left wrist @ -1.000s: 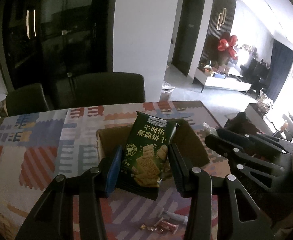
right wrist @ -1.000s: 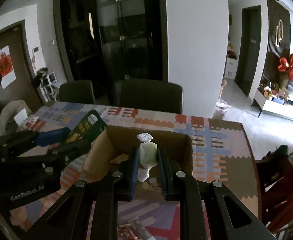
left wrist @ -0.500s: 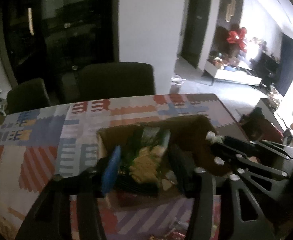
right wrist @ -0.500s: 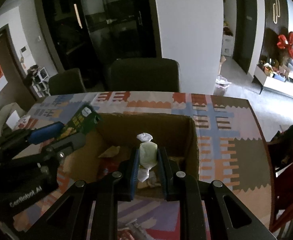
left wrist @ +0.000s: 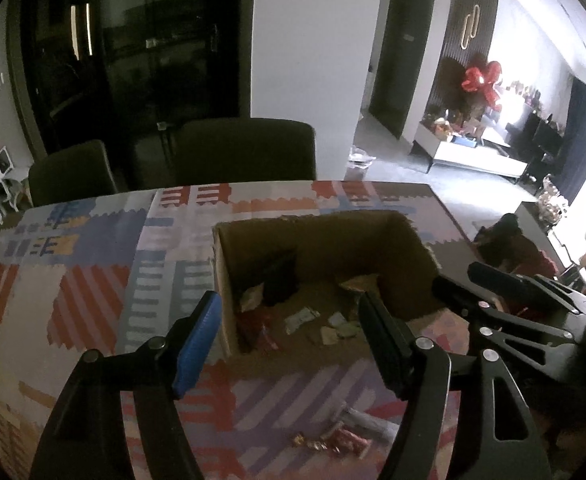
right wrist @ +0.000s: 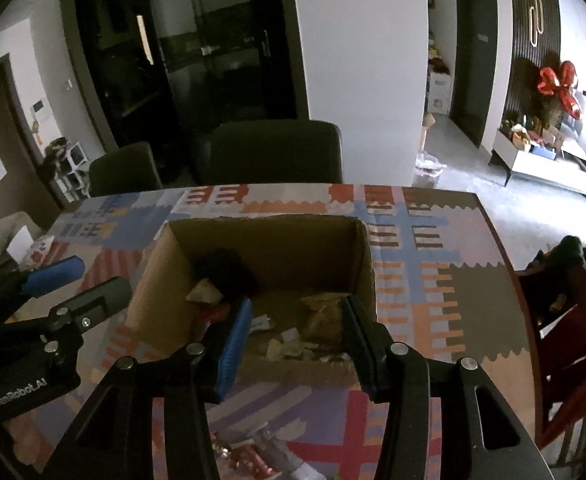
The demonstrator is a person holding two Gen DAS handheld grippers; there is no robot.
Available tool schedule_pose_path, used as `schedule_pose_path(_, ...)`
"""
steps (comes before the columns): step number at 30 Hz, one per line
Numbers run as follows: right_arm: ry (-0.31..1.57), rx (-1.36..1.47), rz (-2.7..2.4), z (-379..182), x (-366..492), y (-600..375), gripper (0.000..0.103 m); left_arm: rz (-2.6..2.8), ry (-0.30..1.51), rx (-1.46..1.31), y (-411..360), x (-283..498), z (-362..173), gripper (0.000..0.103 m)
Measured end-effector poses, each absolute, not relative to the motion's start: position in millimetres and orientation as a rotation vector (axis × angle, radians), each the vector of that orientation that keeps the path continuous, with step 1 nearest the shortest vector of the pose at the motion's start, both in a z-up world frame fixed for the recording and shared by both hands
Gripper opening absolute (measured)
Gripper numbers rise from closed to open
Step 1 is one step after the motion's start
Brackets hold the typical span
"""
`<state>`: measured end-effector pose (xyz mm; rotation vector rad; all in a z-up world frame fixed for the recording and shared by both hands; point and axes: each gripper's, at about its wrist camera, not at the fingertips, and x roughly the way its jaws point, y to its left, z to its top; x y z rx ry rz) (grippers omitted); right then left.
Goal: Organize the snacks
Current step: 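Withdraw both open tools from the box toward the remaining snacks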
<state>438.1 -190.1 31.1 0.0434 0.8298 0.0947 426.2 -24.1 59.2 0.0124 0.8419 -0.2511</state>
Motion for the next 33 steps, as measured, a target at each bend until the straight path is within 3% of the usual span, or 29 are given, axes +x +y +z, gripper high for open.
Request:
schedule_pose_path(18,0.748,0.01,0.135,43.5,354.5,-175.9,0.048,-0.285,0.787,-0.002,-11.3,345.9,68.9,0.071)
schedule_pose_path(33,0.708,-0.003,0.092,18.4,302.1,-174.8,0.048,-0.304,0.748,0.027,-2.9,294.8,34.2,0.072)
